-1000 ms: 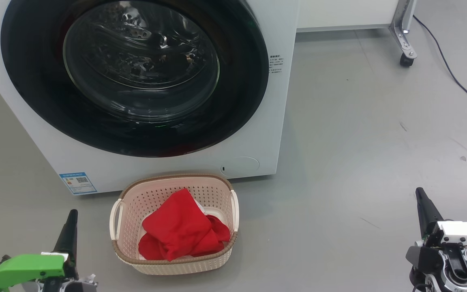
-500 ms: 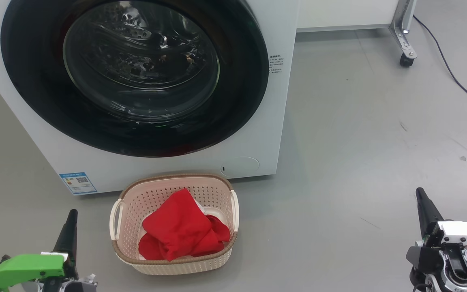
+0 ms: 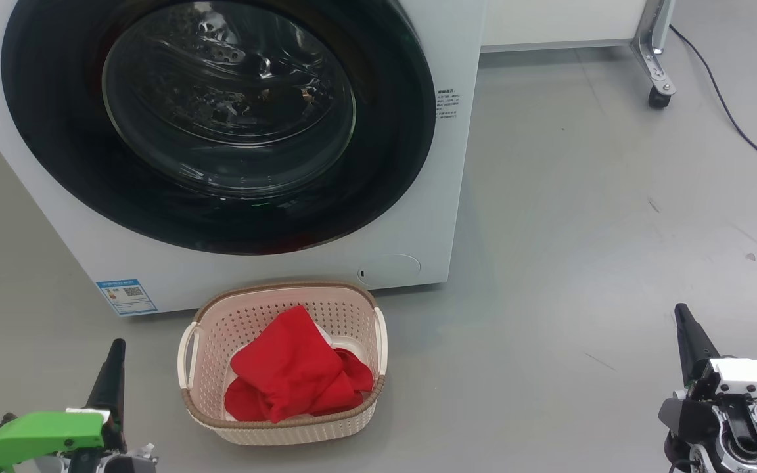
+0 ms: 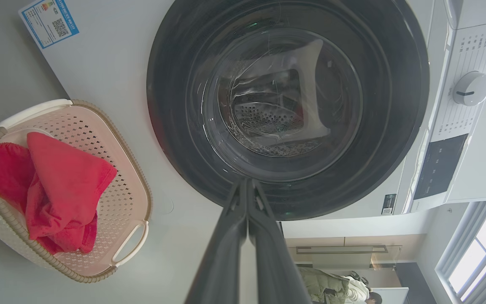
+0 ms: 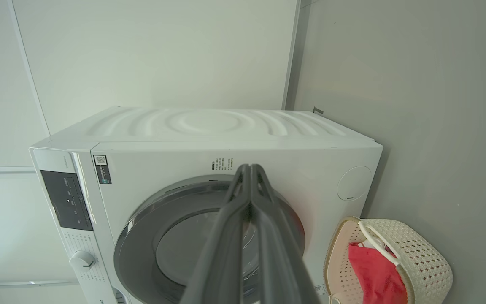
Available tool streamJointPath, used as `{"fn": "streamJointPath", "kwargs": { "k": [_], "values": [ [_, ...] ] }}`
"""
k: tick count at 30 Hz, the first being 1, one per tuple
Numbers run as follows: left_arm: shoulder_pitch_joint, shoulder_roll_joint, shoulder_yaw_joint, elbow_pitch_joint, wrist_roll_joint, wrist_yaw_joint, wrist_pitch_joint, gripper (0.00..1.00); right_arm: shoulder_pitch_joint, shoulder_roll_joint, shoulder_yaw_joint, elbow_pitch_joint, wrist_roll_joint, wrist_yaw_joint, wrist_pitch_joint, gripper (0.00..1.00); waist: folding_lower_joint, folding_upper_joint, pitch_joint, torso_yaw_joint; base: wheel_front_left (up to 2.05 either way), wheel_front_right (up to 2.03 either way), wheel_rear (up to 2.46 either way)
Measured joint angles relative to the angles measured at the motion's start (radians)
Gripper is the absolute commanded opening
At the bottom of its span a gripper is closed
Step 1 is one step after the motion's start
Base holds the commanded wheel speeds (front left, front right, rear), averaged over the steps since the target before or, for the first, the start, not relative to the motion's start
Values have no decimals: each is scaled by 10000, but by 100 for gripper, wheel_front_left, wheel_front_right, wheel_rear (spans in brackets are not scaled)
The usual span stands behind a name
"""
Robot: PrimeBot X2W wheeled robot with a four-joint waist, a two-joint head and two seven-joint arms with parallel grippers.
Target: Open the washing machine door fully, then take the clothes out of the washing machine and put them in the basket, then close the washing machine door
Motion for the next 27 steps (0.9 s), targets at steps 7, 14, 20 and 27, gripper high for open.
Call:
{"fn": "streamJointPath", "kwargs": {
  "k": [7, 14, 20, 27],
  "values": [
    [-2, -2, 6, 0, 0, -2, 0, 0, -1, 2, -13, -2, 0, 0, 2, 0, 0, 0, 0, 0, 0, 0, 0],
    [-3, -4, 13, -2, 0, -2, 0, 0, -1, 4, -31, -2, -2, 0, 2, 0, 0, 0, 1, 0, 0, 0, 0],
    [-4, -6, 17, -4, 0, -4, 12, 0, -1, 8, -42, -4, -2, 0, 44, 0, 0, 0, 2, 0, 0, 0, 0],
    [-4, -6, 23, -8, 0, -4, 13, 0, -1, 12, -48, -6, -4, 0, 46, 0, 0, 0, 3, 0, 0, 0, 0]
  ]
}}
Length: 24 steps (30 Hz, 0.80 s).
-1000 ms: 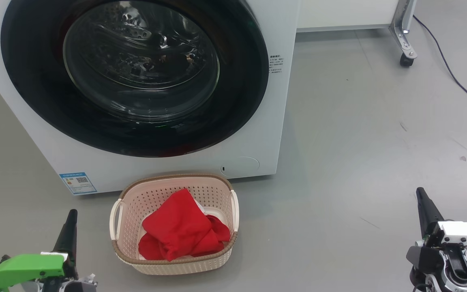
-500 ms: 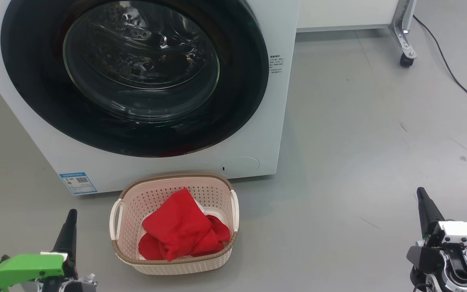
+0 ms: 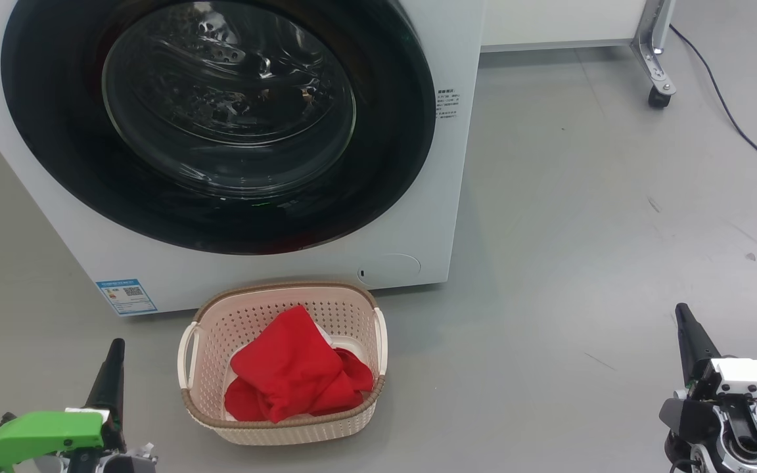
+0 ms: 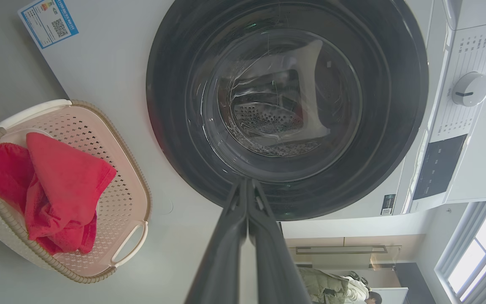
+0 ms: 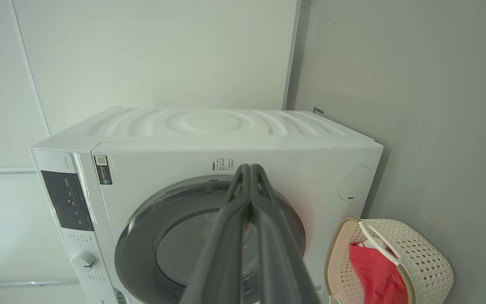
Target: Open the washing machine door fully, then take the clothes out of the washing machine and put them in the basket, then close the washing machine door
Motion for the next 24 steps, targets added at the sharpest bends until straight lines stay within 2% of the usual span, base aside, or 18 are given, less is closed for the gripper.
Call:
{"fn": "streamJointPath", "kwargs": {
  "k": [24],
  "values": [
    [0, -13, 21, -15, 2, 0, 44, 0, 0, 36, -38, -8, -2, 0, 29, 0, 0, 0, 2, 0, 0, 0, 0]
  ]
}}
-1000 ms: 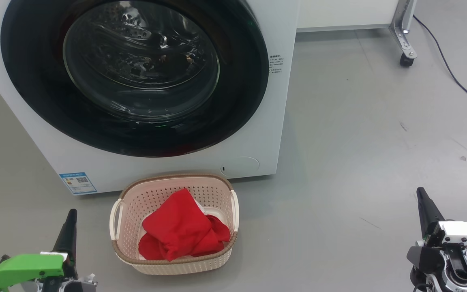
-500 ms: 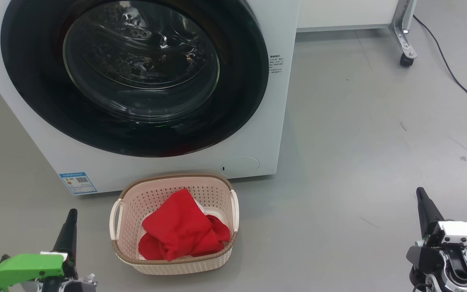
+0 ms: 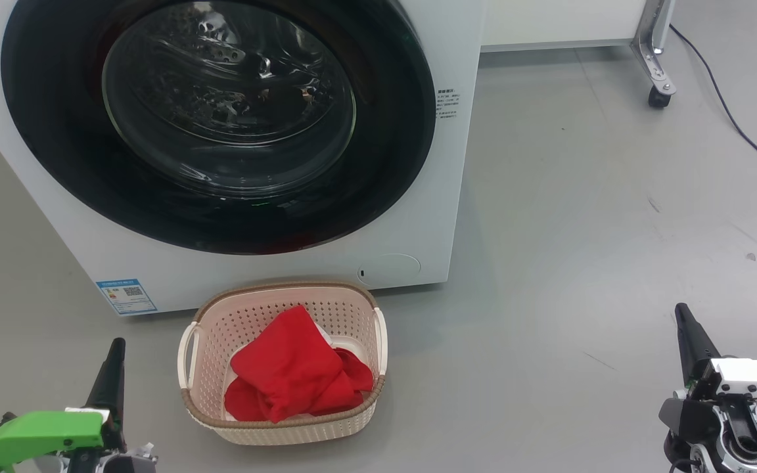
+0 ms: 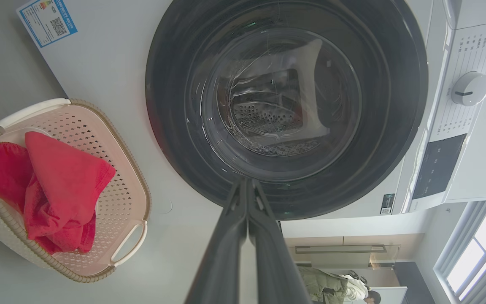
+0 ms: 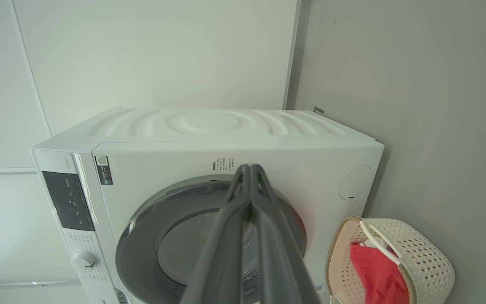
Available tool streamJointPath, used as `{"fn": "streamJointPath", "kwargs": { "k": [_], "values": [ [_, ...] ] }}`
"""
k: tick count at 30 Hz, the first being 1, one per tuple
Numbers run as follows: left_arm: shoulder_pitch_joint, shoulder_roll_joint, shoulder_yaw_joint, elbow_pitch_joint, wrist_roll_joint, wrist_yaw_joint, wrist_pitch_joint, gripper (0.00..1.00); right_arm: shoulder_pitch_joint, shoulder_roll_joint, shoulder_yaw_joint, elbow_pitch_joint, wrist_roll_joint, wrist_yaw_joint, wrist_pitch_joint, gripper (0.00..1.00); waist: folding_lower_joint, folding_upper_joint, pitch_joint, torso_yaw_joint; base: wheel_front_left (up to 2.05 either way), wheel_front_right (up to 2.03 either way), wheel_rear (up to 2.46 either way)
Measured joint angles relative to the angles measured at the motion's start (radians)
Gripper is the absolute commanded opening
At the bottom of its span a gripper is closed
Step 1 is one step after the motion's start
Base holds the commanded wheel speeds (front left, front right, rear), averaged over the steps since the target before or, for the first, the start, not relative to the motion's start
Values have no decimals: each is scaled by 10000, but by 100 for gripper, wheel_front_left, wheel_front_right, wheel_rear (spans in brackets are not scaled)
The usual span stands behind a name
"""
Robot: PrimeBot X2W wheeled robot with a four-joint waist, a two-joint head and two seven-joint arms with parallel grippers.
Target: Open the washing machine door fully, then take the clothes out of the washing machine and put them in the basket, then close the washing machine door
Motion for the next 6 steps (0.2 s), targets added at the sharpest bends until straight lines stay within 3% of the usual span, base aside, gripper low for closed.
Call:
{"fn": "streamJointPath", "kwargs": {
  "k": [6],
  "values": [
    [0, -8, 6, -4, 0, 0, 0, 0, 0, 2, -6, -2, 0, 0, 0, 0, 0, 0, 0, 0, 0, 0, 0]
  ]
}}
